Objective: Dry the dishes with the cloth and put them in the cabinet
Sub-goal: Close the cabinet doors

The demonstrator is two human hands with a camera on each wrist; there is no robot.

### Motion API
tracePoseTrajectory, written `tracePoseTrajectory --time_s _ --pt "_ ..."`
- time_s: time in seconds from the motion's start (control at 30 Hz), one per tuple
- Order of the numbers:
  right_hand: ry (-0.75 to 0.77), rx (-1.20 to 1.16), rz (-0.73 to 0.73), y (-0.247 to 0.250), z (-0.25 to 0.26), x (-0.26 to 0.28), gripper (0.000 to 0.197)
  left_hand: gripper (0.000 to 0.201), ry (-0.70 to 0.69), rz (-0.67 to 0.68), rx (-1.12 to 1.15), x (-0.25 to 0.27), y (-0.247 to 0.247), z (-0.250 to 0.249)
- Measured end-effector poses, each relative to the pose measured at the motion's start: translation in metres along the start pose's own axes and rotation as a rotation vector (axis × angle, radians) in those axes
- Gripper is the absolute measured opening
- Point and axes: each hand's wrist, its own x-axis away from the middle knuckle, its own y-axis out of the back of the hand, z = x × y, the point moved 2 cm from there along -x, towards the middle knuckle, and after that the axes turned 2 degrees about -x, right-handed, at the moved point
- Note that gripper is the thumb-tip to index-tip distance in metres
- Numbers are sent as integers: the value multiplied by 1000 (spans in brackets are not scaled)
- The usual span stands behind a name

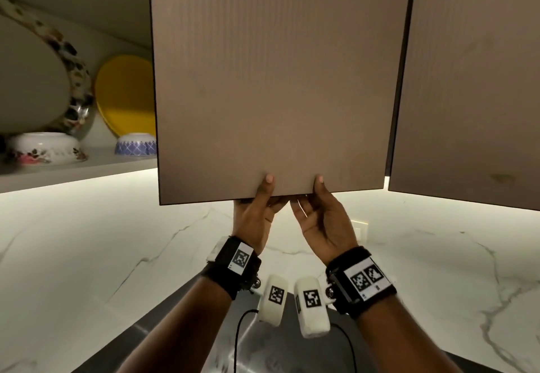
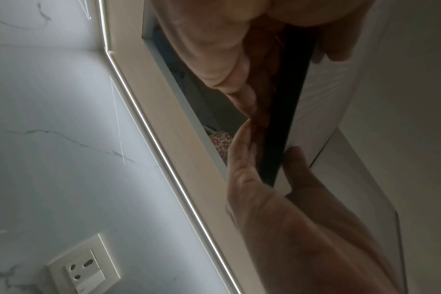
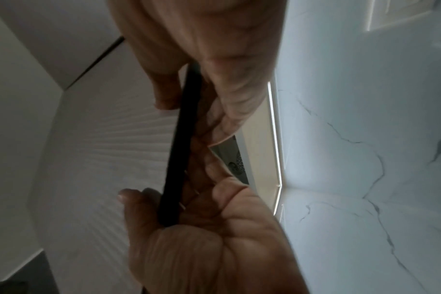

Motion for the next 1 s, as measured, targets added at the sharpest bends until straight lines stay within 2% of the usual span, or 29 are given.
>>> tracePoseTrajectory --time_s 0.23,0.33,0.53,0.67,0.83,1.0 --pt "141 142 5 16 -12 -33 31 79 20 -22 74 -37 16 23" --pt "194 247 -5 22 -11 -49 31 61 73 -68 66 -53 19 34" --pt "286 360 -43 33 -11 -78 32 51 206 -62 75 -88 30 58" --pt "327 405 -52 41 -10 -94 31 56 244 -28 78 -109 38 74" --pt "379 456 -63 49 -10 -108 27 60 221 10 0 -130 45 96" --pt "413 474 -75 54 -9 -117 29 85 184 79 -66 -146 49 111"
